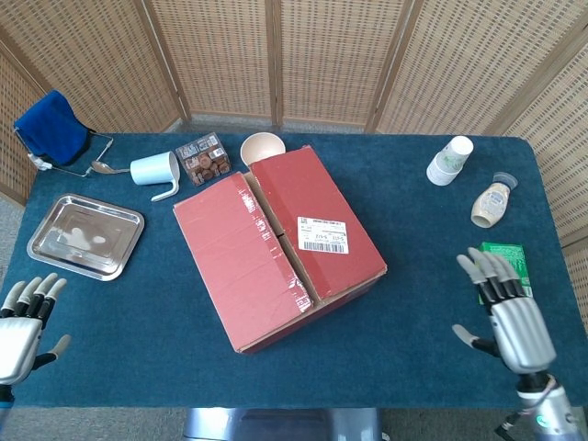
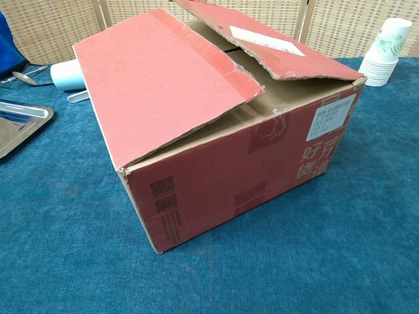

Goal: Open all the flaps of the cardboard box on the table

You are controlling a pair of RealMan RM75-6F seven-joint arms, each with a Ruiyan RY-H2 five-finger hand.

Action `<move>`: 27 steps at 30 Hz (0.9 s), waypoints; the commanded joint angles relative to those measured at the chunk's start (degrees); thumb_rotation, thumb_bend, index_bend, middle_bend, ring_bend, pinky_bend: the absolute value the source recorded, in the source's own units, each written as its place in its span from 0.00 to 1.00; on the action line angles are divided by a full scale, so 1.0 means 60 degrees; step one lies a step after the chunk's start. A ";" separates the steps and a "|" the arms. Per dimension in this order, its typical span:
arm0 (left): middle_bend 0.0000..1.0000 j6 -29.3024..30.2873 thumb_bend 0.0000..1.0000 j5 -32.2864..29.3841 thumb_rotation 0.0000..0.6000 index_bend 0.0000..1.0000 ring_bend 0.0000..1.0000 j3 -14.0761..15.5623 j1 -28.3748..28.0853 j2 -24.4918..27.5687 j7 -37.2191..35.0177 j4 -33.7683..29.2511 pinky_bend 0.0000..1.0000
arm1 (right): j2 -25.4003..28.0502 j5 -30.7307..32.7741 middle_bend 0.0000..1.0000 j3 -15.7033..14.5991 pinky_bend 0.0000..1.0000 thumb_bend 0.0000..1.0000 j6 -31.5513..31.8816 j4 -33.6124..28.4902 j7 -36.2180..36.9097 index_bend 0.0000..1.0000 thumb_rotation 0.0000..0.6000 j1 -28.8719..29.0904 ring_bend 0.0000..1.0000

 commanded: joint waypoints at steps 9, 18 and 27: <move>0.00 -0.0142 0.13 -0.0162 1.00 0.04 0.00 -0.0034 -0.0073 -0.0129 -0.0043 0.0174 0.00 | -0.1147 -0.0203 0.00 0.0332 0.00 0.07 -0.0980 -0.0172 -0.0133 0.00 1.00 0.1146 0.00; 0.00 -0.0140 0.13 -0.0293 1.00 0.04 0.00 -0.0075 -0.0067 -0.0133 -0.0045 0.0179 0.00 | -0.2293 0.0153 0.00 0.0700 0.00 0.07 -0.1289 -0.0166 -0.0226 0.00 1.00 0.1795 0.00; 0.00 -0.0068 0.13 -0.0341 1.00 0.04 0.00 -0.0090 -0.0034 -0.0120 -0.0095 0.0182 0.00 | -0.3056 0.0591 0.00 0.0919 0.00 0.06 -0.1702 0.0285 -0.0371 0.00 1.00 0.2329 0.00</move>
